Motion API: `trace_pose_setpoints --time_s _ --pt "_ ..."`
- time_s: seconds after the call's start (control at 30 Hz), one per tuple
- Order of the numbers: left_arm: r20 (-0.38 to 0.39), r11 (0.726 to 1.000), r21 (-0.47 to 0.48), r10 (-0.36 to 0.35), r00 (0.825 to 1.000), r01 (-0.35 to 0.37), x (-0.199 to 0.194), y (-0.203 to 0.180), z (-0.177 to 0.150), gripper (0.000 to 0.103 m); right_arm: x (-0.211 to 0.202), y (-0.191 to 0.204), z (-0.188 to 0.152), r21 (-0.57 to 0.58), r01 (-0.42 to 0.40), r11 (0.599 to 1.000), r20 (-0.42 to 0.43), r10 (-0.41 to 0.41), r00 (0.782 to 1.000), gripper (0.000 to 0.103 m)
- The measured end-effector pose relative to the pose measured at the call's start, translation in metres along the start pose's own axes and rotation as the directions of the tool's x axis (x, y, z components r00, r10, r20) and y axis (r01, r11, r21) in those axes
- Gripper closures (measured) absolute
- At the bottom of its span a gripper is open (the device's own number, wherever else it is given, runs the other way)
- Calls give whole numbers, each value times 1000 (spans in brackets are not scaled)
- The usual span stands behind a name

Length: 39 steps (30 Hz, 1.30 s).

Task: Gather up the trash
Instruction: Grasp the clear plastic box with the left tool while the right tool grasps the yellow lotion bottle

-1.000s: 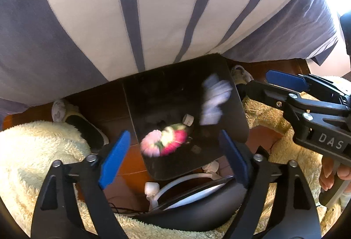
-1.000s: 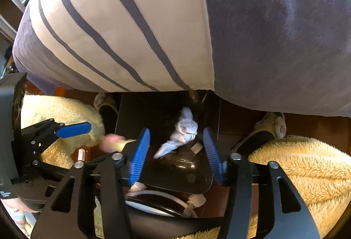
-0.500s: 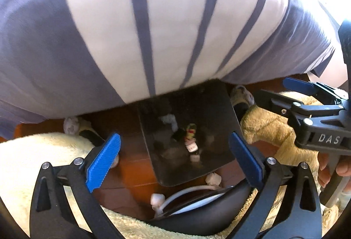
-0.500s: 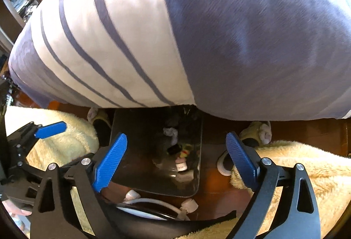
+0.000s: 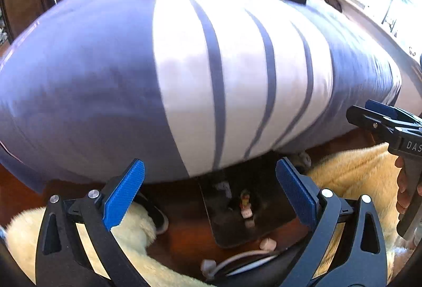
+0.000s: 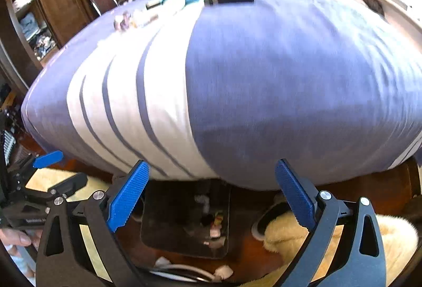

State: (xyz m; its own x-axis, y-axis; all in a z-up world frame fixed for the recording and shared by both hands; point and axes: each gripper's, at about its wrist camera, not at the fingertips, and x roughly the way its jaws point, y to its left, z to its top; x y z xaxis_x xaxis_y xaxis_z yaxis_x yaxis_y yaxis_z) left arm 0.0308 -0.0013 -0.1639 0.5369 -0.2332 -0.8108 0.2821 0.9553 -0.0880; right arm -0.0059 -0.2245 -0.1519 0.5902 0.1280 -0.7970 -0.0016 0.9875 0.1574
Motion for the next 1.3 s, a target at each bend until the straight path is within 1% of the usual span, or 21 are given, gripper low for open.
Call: trace_pose_setpoints --time_s 0.23,0.47,0.73,0.93,0.97,1.0,1.07,1.13,1.17,1.3 --pt "74 999 -12 37 997 -36 -17 17 37 8 -9 4 34 -26 19 999 62 -18 998 6" --pt "120 998 -37 61 991 -57 -20 36 81 8 1 13 69 -52 35 998 92 -30 995 6" --pt "112 996 -34 84 990 -81 5 51 118 8 27 32 115 -81 21 997 113 -12 994 6" --pt "95 997 -39 75 993 -72 28 56 145 8 53 46 159 -85 -4 996 133 15 991 6" --pt "91 997 -41 69 993 -66 32 57 149 8 58 48 165 -85 -8 996 133 19 991 11" --pt "88 997 -43 64 994 -61 36 57 153 8 64 53 173 -90 -15 996 134 27 991 13" --pt "81 998 -41 61 995 -57 43 56 159 8 75 58 183 -93 -19 995 125 31 992 28" --pt "74 998 -40 60 995 -57 50 54 165 8 86 61 192 -89 -23 996 111 33 993 35" --pt "71 997 -41 62 996 -59 53 53 168 8 90 62 195 -88 -27 996 105 36 994 37" --pt "67 997 -45 58 996 -55 65 50 180 8 102 66 203 -81 -31 996 95 38 995 37"
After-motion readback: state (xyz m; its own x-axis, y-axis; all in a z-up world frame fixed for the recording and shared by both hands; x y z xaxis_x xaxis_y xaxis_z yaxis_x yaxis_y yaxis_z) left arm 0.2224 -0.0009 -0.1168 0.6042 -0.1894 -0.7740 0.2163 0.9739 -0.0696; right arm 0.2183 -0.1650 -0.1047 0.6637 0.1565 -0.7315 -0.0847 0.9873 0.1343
